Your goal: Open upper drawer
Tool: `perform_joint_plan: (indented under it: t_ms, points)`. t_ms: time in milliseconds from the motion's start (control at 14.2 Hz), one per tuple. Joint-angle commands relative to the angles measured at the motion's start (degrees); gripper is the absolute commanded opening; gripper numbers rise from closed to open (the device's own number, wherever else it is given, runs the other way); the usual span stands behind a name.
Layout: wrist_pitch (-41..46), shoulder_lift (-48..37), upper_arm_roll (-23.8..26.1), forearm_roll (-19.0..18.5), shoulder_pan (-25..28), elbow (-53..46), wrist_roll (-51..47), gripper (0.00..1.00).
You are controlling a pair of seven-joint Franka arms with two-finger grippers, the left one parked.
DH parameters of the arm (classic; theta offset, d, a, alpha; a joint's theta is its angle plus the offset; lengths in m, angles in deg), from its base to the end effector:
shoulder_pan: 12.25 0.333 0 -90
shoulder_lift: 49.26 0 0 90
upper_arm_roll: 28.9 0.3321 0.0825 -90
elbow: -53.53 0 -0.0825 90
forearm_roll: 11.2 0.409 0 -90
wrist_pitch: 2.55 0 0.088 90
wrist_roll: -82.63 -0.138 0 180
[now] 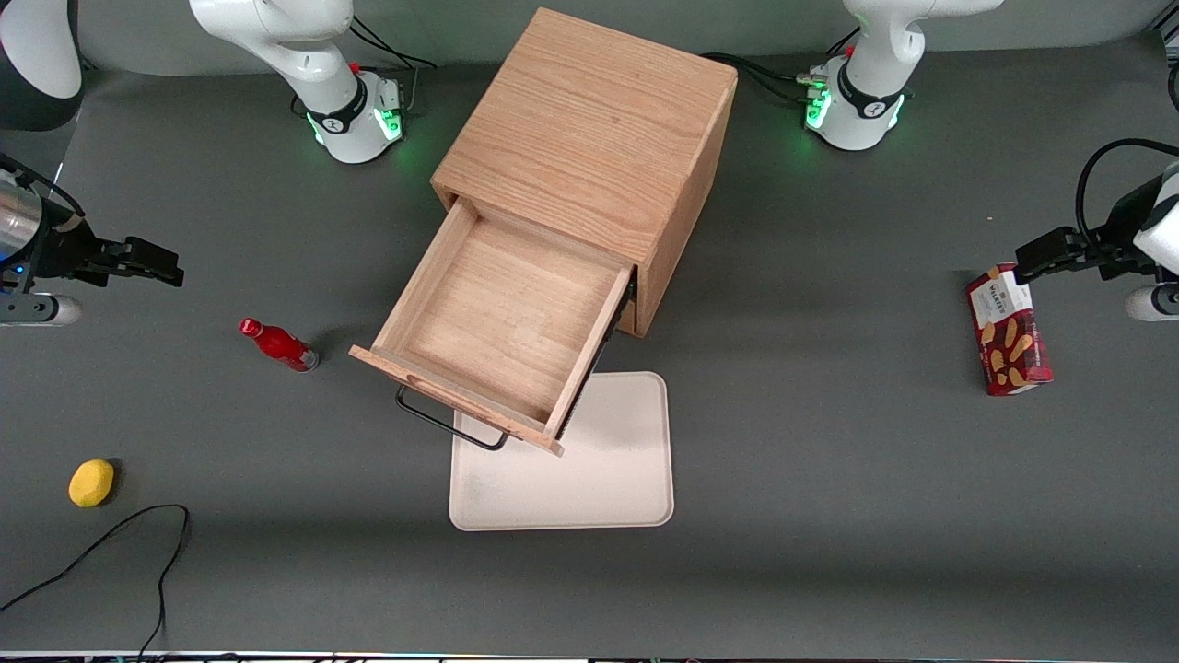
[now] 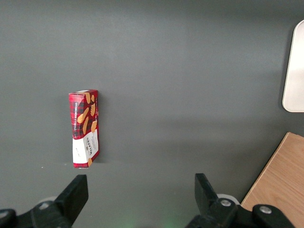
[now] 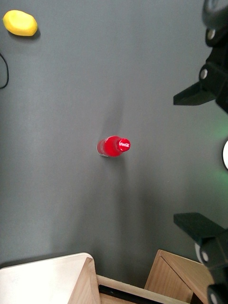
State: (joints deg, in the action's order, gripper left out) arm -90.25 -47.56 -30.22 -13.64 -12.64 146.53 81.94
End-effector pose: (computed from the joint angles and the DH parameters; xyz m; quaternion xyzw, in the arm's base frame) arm 0.5768 -0.0231 0.5637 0.9977 -0.0205 -0.0612 0.0211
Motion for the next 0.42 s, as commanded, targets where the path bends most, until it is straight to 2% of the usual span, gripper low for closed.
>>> perform_joint_plan:
  t_ms: [0, 212, 353]
  points:
    - [1.5, -0.1, -1.8, 0.3, 1.7, -1.6, -0.7, 1.0]
    - [2.0, 0.0, -1.6, 0.6, 1.3, -1.9, -0.7, 1.0]
    - [2.0, 0.0, -1.8, 2.1, 1.0, -2.4, -0.5, 1.0]
